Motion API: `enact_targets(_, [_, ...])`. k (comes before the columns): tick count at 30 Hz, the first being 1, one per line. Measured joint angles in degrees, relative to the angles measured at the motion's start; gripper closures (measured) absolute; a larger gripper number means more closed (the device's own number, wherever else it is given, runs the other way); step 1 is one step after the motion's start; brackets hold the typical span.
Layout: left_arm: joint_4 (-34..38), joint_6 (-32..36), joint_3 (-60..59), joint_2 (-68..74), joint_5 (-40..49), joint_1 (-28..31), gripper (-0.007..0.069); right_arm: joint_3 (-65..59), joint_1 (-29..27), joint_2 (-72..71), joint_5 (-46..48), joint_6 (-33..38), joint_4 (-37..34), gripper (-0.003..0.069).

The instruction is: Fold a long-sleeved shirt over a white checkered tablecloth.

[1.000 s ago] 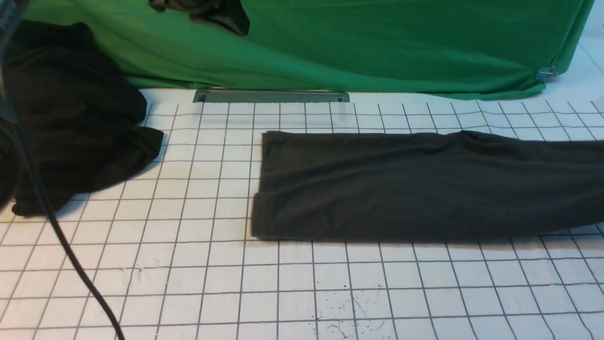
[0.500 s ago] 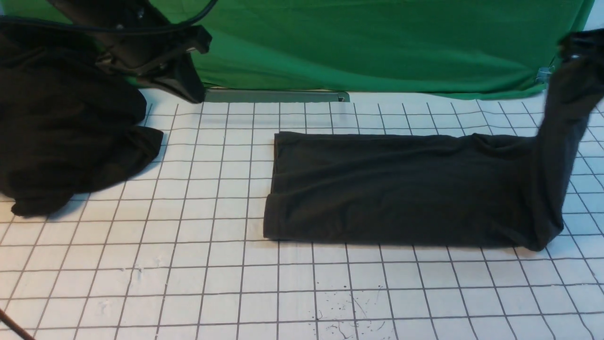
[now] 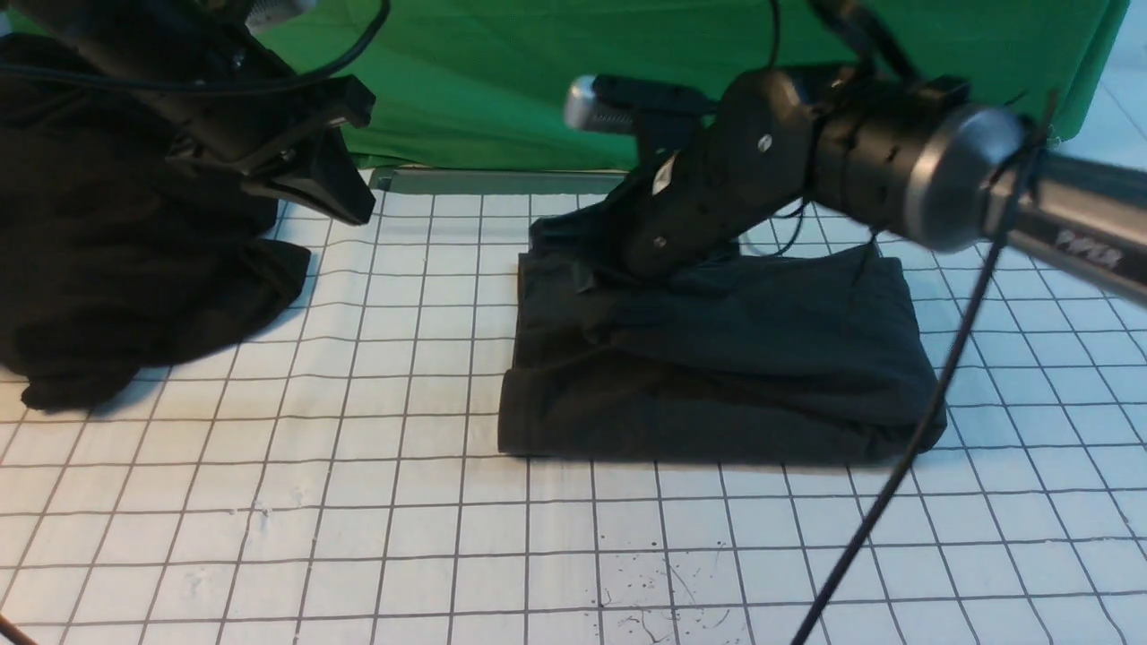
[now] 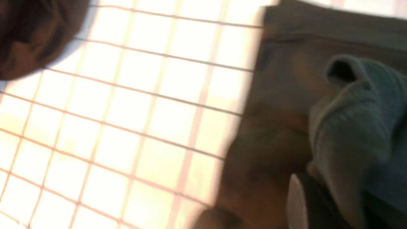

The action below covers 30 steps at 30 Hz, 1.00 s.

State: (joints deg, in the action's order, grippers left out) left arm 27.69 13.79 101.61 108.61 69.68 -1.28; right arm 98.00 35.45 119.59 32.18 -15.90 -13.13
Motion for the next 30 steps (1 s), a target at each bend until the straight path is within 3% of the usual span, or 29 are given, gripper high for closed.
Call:
enact_targets(4, [0.43,-0.33,0.00,-0.11,-0.04,0.00,0.0621,0.00,2.42,4.09,-4.50,-1.11,-0.12,0.0449])
enact_targets(6, [0.43,-0.58,0.00,-0.11,-0.04,0.00,0.0615,0.00,2.69,4.64,-4.02,-1.22,-0.50,0.0304])
enact_targets(7, [0.43,-0.65,0.00,-0.11,-0.04,0.00,0.0613,0.00,2.69,4.64,-4.03,-1.22,-0.50,0.0304])
enact_targets(8, [0.47,-1.67,0.00,-0.11,-0.04,0.00,0.0604,0.07,2.63,4.25,-2.87,-1.06,-0.57,0.0196])
enact_targets(11, [0.67,-5.22,0.00,-0.15,-0.04,0.00,0.0560,1.88,0.92,1.89,4.69,0.75,-0.48,0.0064])
enact_targets(15, [0.67,-6.43,-0.27,-0.21,-0.12,-0.31,0.0500,5.94,-3.17,-2.91,19.20,6.35,1.27,0.0057])
enact_targets(19, [0.47,-6.60,-3.63,-0.85,-0.40,-2.46,0.0390,7.92,-9.53,-9.73,33.80,10.84,6.76,0.0111])
enact_targets(25, [-0.41,-6.34,-12.85,-1.25,-2.45,-9.32,0.0228,-2.09,-19.30,-17.50,36.81,11.88,9.75,0.0156])
enact_targets(30, [-1.78,-6.20,-15.81,-0.03,-8.00,-13.18,0.0162,-14.11,-22.32,-16.98,34.60,12.42,9.92,0.0159])
